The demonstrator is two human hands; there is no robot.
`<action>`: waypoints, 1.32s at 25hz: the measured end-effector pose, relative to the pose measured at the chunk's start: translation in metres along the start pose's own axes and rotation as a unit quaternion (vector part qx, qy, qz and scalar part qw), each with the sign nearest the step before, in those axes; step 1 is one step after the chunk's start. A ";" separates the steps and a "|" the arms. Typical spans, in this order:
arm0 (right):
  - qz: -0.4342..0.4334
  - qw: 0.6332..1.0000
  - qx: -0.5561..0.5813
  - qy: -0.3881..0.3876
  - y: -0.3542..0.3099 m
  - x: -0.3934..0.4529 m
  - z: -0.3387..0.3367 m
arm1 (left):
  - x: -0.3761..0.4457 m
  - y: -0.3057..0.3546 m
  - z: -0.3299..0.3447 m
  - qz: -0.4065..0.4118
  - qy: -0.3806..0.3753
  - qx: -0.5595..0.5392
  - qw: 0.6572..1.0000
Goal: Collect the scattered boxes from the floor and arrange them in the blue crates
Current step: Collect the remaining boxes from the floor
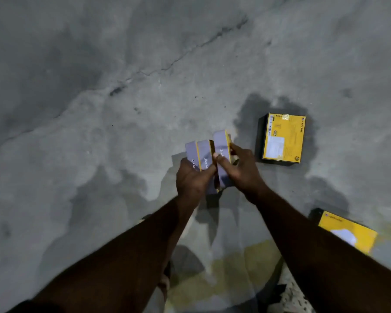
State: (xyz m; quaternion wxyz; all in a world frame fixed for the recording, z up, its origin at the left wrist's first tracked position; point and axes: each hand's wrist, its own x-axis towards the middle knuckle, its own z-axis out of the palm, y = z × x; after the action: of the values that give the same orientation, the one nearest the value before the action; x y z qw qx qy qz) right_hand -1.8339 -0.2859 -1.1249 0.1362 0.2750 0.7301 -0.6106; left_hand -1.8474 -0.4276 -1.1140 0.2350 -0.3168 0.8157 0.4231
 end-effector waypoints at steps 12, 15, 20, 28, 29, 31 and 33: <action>0.035 0.945 0.314 -0.083 -0.258 -0.178 -0.162 | -0.246 0.243 -0.133 0.122 -0.219 -0.136 0.958; 0.020 0.935 0.338 -0.101 -0.347 -0.248 -0.227 | -0.343 0.319 -0.177 0.107 -0.303 -0.173 0.931; 0.002 0.907 0.393 -0.151 -0.458 -0.374 -0.307 | -0.478 0.405 -0.238 0.054 -0.394 -0.218 0.891; -0.014 0.923 0.384 0.021 -0.505 -0.511 -0.338 | -0.608 0.457 -0.275 0.066 -0.538 -0.072 0.837; -0.024 0.925 0.375 0.058 -0.504 -0.526 -0.340 | -0.619 0.459 -0.276 0.071 -0.557 -0.053 0.826; -0.052 0.921 0.365 0.127 -0.501 -0.555 -0.344 | -0.640 0.461 -0.274 0.074 -0.586 -0.026 0.807; -0.079 0.908 0.356 0.204 -0.504 -0.581 -0.348 | -0.659 0.463 -0.271 0.079 -0.606 -0.021 0.792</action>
State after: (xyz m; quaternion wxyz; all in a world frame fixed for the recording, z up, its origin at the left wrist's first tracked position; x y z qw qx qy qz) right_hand -1.6008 -0.1383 -0.3274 -0.1712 0.3656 0.4952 -0.7693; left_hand -1.7565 -0.2416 -0.2902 0.6397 0.0653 0.5196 0.5626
